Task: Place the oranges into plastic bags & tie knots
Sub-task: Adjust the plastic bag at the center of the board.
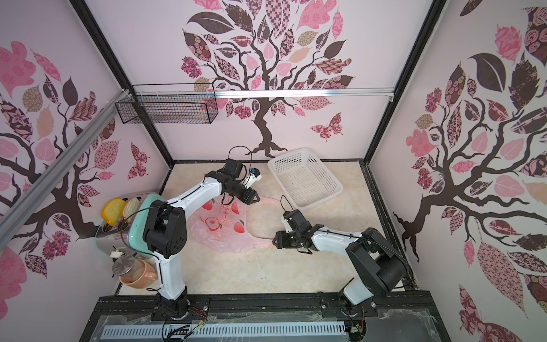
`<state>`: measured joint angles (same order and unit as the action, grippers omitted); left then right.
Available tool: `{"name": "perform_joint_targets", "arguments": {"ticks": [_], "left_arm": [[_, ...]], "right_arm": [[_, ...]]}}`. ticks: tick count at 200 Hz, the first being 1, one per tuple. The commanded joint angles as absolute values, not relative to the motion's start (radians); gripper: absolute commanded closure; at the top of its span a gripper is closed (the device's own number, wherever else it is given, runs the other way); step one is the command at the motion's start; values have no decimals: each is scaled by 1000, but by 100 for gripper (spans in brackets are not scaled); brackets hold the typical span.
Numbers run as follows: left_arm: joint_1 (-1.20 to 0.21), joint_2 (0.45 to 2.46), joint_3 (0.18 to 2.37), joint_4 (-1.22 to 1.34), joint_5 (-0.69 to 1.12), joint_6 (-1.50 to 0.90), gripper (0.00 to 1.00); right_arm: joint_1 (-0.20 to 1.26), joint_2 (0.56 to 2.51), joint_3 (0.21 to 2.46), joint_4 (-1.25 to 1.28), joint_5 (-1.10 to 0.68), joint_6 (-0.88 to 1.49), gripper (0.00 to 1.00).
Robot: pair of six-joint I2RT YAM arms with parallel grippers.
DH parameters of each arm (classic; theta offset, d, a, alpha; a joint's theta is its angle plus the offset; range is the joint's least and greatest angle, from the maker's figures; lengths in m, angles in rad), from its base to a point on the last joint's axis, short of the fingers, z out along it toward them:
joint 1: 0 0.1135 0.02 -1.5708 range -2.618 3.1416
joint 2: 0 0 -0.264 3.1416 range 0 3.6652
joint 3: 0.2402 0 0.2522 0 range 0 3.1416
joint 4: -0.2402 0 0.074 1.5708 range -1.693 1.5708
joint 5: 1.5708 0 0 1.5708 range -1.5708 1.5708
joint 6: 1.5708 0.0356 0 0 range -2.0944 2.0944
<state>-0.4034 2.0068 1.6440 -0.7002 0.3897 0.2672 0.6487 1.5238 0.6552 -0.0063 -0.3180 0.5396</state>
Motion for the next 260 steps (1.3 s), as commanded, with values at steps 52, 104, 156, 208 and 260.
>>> {"name": "perform_joint_targets", "arguments": {"ticks": [52,104,156,208,260], "left_arm": [[-432,2176,1793,-715,340,365,42],[-475,2288,1875,-713,251,438,37],[-518,2338,1901,-595,94,496,33],[-534,2373,1917,-524,27,548,29],[-526,2454,2045,-669,184,589,39]], "right_arm": [[652,1551,647,33,-315,537,66],[653,1515,617,21,-329,520,100],[653,1505,603,16,-349,515,100],[653,1493,594,2,-355,510,100],[652,1483,604,-17,-348,506,100]]}}
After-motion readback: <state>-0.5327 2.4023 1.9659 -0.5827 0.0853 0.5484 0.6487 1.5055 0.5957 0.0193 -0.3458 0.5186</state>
